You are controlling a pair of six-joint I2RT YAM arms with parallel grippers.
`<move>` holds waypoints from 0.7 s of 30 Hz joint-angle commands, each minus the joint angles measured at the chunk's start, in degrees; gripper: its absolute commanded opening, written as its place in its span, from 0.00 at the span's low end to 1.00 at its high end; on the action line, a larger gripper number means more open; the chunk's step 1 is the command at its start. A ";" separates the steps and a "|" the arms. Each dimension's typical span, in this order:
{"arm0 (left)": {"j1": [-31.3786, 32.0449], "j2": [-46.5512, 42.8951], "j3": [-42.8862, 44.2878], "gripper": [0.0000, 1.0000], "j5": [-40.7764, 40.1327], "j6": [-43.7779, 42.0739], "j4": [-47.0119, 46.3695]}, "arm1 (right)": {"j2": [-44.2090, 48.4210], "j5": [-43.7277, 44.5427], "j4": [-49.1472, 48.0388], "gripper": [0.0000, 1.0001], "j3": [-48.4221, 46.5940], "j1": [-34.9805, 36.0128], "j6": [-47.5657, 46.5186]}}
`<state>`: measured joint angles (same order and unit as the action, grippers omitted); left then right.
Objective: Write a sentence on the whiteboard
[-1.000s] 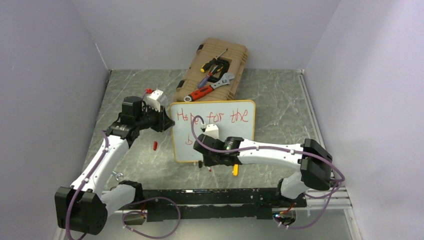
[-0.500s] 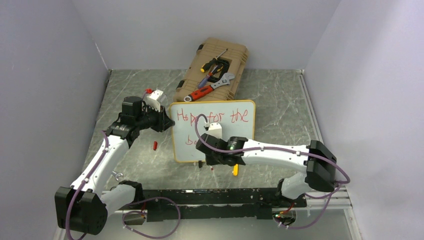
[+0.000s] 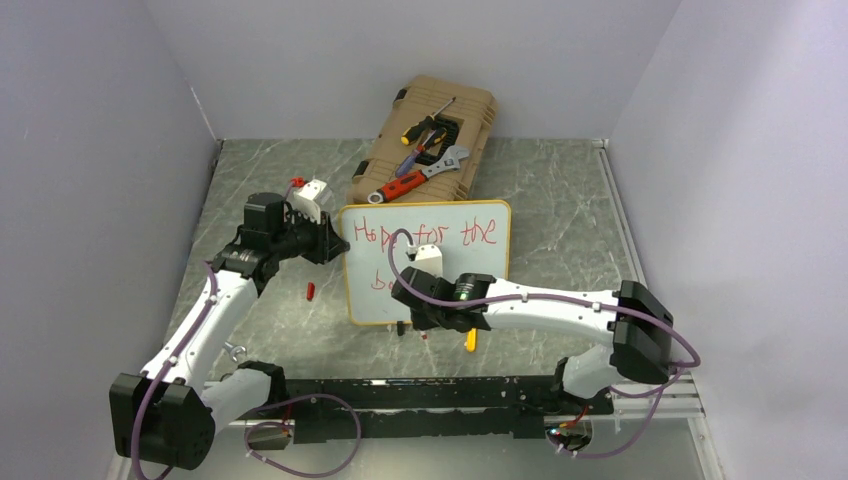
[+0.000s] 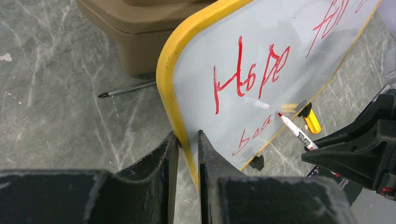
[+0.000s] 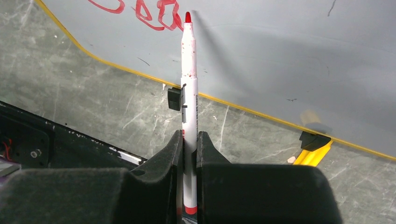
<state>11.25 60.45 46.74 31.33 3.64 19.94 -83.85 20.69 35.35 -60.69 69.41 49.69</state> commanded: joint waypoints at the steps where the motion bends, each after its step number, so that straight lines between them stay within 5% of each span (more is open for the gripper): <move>1: 1.32 -0.42 1.25 0.00 3.10 -0.89 0.64 | -1.39 -0.40 -1.34 0.00 -0.88 -0.51 -0.21; 21: 1.32 -0.75 1.25 0.00 2.95 -0.82 0.76 | 2.66 1.95 2.55 0.00 1.97 -1.64 2.76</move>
<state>11.25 60.45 46.74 31.31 3.64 19.94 -83.33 20.16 37.34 -58.61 68.31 52.10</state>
